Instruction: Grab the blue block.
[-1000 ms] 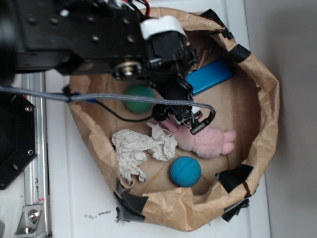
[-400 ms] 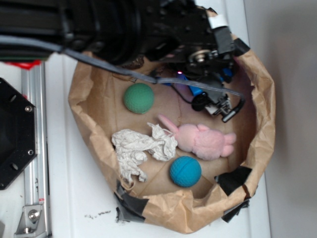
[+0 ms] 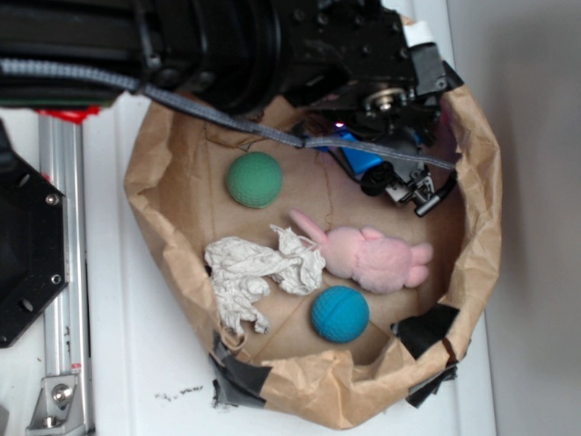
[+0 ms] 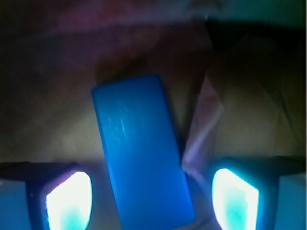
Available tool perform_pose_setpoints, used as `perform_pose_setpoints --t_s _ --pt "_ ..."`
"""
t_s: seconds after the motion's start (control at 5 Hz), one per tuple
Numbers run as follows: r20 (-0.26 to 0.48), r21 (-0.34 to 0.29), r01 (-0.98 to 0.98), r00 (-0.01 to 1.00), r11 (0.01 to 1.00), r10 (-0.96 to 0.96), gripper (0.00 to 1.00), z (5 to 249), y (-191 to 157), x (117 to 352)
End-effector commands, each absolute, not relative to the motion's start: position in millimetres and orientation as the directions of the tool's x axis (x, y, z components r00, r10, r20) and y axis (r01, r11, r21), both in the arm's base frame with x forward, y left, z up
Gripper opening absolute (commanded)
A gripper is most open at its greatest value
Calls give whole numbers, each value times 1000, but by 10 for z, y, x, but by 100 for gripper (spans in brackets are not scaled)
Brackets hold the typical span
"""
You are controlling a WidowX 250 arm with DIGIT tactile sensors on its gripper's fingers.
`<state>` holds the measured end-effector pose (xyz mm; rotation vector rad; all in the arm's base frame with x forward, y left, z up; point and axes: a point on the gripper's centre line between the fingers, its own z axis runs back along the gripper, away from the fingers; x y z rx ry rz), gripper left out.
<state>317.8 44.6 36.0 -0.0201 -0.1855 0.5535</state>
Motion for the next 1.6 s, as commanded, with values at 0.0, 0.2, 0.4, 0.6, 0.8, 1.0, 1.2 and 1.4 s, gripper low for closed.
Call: perform_pose_setpoints --t_s 0.0,0.2,0.4,0.6,0.8,1.0,1.2,1.4 --pt "196 -85 -448 868 890 456 100 403 507 3347" --pt "167 -72 -425 887 902 431 90 231 444 3304" --pt "170 -43 -404 899 914 405 0 150 364 3195" --pt "186 -61 -401 895 914 405 0 284 350 3164" --pt "204 -47 -339 918 940 341 0 600 294 3151" --pt "213 -114 -168 959 979 189 0 1103 104 3012" --pt "244 -155 -97 960 983 133 0 1607 -1 2888" --pt "217 -134 -53 973 990 82 0 1752 -29 2852"
